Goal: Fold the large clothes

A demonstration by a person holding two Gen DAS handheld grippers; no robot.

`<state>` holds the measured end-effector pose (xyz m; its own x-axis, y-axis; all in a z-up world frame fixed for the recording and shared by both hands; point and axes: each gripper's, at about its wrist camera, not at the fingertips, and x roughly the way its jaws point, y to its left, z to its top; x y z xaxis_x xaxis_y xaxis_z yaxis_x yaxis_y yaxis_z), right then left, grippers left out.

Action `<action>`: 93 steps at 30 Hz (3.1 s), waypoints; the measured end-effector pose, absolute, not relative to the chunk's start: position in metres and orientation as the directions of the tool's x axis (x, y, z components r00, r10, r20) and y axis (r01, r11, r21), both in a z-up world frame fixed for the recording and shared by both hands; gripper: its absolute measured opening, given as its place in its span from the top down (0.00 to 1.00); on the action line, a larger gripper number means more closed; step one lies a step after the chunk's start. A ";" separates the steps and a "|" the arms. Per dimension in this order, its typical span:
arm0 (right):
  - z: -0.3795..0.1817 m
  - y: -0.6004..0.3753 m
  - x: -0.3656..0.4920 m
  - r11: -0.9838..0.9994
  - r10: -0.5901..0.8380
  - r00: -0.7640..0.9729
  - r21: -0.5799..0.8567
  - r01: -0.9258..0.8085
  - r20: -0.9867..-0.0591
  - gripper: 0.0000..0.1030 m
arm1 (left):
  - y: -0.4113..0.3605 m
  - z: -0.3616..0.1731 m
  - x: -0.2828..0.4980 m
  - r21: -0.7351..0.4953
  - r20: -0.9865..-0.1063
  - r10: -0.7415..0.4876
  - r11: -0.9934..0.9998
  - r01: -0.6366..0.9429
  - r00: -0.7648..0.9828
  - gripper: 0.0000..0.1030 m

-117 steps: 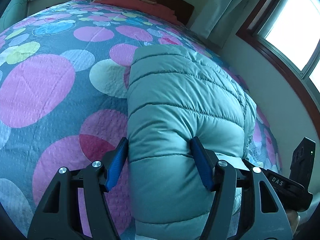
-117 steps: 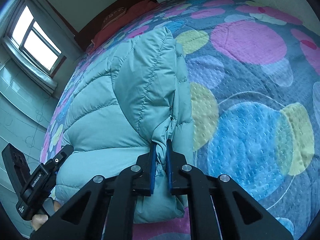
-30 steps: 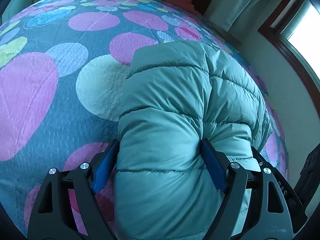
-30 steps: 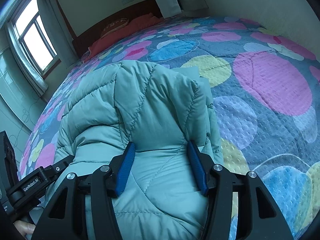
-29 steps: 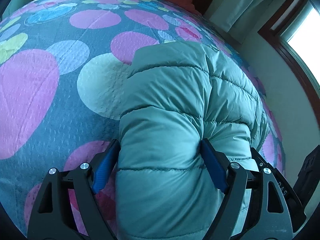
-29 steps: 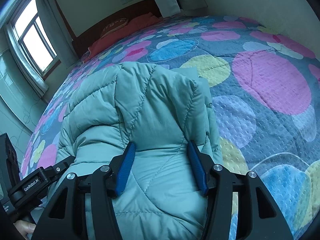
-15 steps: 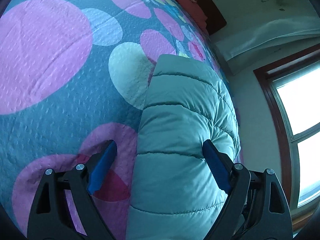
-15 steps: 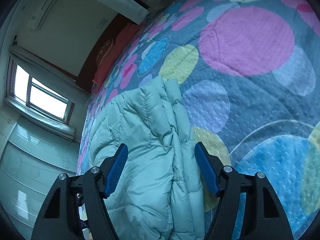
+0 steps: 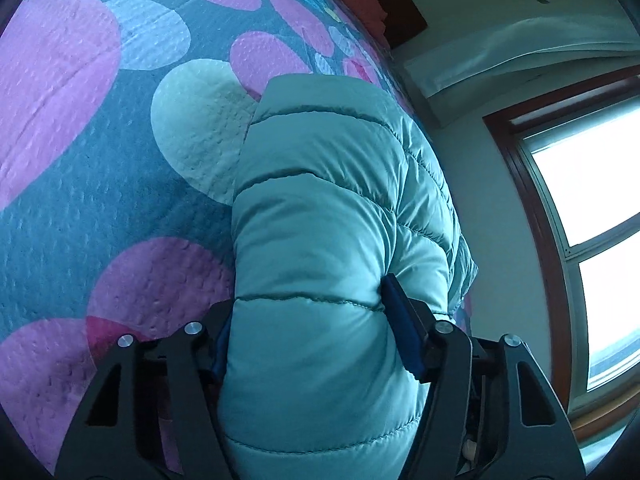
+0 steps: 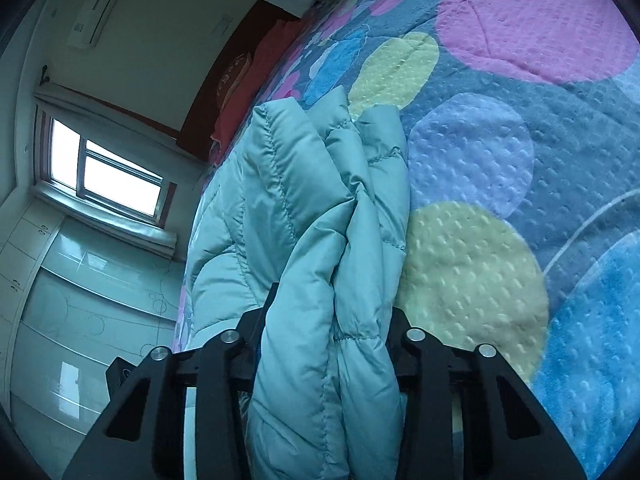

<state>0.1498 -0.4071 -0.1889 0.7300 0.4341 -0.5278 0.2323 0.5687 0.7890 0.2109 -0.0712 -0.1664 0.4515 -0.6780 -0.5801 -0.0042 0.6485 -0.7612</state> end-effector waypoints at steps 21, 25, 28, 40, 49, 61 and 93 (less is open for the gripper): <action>-0.188 -0.295 0.249 0.553 0.588 0.670 0.830 0.075 -0.453 0.72 | 0.017 -0.163 0.229 -0.754 -0.555 -0.586 0.655 -0.058 0.591 0.47; -0.190 -0.311 0.247 0.564 0.592 0.654 0.822 0.081 -0.471 0.64 | 0.027 -0.167 0.229 -0.765 -0.550 -0.607 0.642 -0.054 0.573 0.44; -0.188 -0.320 0.245 0.564 0.598 0.639 0.820 0.094 -0.484 0.55 | 0.038 -0.166 0.229 -0.773 -0.549 -0.614 0.631 -0.064 0.568 0.40; -0.193 -0.338 0.284 0.543 0.610 0.620 0.830 0.126 -0.494 0.54 | 0.050 -0.172 0.273 -0.766 -0.570 -0.608 0.636 -0.091 0.553 0.38; -0.193 -0.328 0.301 0.548 0.587 0.636 0.824 0.144 -0.501 0.60 | 0.052 -0.170 0.292 -0.747 -0.582 -0.590 0.660 -0.080 0.559 0.40; -0.187 -0.327 0.219 0.495 0.637 0.613 0.858 0.140 -0.468 0.37 | 0.061 -0.165 0.210 -0.772 -0.566 -0.577 0.622 -0.133 0.589 0.25; -0.210 -0.321 0.192 0.471 0.663 0.598 0.872 0.132 -0.449 0.63 | 0.043 -0.162 0.193 -0.699 -0.612 -0.533 0.710 -0.085 0.584 0.49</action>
<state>0.1921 -0.3214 -0.2097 0.5984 0.6634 -0.4493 0.1321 0.4714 0.8720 0.1935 0.0429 -0.1617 0.5839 -0.5332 -0.6122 -0.0846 0.7100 -0.6991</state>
